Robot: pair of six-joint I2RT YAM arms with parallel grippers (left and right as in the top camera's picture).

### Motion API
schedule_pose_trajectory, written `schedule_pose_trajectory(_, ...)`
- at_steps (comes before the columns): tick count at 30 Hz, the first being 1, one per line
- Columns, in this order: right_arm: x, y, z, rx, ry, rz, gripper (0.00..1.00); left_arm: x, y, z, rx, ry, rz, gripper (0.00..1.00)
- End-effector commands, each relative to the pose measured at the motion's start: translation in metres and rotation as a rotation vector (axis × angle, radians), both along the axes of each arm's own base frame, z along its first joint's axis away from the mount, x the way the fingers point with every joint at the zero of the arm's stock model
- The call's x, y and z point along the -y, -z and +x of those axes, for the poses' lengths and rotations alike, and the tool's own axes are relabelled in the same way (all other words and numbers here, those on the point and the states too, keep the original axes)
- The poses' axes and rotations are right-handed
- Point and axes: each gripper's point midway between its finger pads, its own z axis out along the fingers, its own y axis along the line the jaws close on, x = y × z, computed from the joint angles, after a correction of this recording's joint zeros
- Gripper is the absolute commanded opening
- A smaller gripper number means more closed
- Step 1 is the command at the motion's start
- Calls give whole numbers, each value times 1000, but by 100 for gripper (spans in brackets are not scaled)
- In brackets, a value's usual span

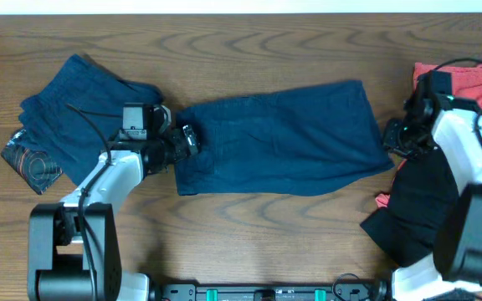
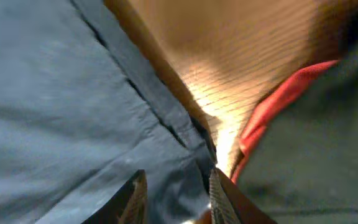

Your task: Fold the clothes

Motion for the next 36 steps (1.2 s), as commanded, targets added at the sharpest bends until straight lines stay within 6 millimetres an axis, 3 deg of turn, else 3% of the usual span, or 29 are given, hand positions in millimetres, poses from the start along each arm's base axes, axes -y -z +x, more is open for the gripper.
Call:
schedule_pose_trajectory(1,-1,-16,4,56,-19,11,33,-5,2,-2,8,9,28,98)
schedule_pose_trajectory(10,-28,-22,7,79,-78,72,34,1,42,-19,-141,-26,-22,97)
schedule_pose_trajectory(11,-35,-23,8,86,-99,93,35,6,43,-20,-147,-12,-44,93)
schedule_pose_trajectory(15,-70,-27,12,118,-231,176,34,28,36,-23,-143,47,-126,46)
schedule_pose_trajectory(16,-78,-27,12,119,-252,183,33,30,36,-23,-141,54,-133,22)
schedule_pose_trajectory(17,-85,-27,12,120,-273,185,31,32,35,-24,-141,59,-138,6)
schedule_pose_trajectory(21,-116,-25,14,132,-364,188,15,30,29,-23,-133,54,-142,6)
schedule_pose_trajectory(24,-140,-22,11,135,-440,194,2,27,13,-20,-105,47,-143,6)
schedule_pose_trajectory(31,-196,-1,-4,93,-612,215,1,26,-51,-13,29,53,-145,6)
schedule_pose_trajectory(36,-238,31,-21,18,-718,251,1,26,-103,-11,146,61,-146,6)
